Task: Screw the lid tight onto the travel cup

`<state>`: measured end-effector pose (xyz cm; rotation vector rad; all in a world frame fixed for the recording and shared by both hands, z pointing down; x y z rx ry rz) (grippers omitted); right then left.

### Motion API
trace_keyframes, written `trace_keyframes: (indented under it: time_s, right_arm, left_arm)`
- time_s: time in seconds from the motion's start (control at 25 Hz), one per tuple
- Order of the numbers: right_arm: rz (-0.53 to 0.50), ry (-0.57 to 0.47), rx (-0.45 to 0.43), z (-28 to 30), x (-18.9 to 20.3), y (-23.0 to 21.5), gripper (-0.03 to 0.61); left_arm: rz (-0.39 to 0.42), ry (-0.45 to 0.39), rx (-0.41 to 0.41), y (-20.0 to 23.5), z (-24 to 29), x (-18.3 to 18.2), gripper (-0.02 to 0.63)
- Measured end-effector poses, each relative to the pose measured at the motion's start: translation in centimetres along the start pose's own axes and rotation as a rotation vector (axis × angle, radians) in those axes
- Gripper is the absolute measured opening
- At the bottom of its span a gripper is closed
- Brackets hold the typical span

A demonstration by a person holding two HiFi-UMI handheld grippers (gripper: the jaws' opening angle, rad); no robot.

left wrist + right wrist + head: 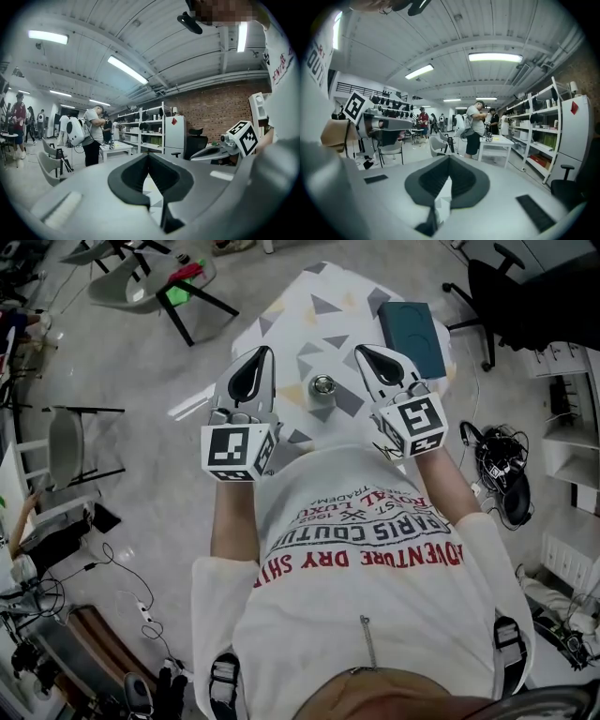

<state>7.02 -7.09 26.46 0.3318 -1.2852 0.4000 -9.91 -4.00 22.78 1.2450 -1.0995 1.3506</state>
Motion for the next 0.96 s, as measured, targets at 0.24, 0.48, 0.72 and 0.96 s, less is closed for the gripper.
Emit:
trace_keyframes:
  time_s: [0.24,0.48,0.72,0.96]
  right_arm:
    - [0.012,0.002,-0.003,0.05,0.51,0.19,0.009]
    - [0.005,-0.002,-0.005,-0.03,0.3,0.16,0.009]
    - [0.011,-0.021,-0.021,0.1,0.12,0.41,0.009]
    - [0.021,-0.024,-0.025,-0.09,0.21,0.34,0.009]
  left_arm:
    - [-0.009,-0.006,0.01,-0.31,0.15,0.03,0.012]
    - [-0.014,0.008,-0.002,-0.49,0.21,0.03,0.012]
    - [-0.013,0.006,0.001,-0.7,0.28,-0.1,0.012]
    - [-0.001,0.027,-0.002,-0.97,0.37,0.15,0.012]
Point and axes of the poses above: the fingertips, and each gripper's own axes: z forward along the fingers, y to its left, x out of its underside, the point moved 3 cm from there along -z, backward along the fingers, and after that the axes turned 14 degrees about -x, right-handed, at the moved point
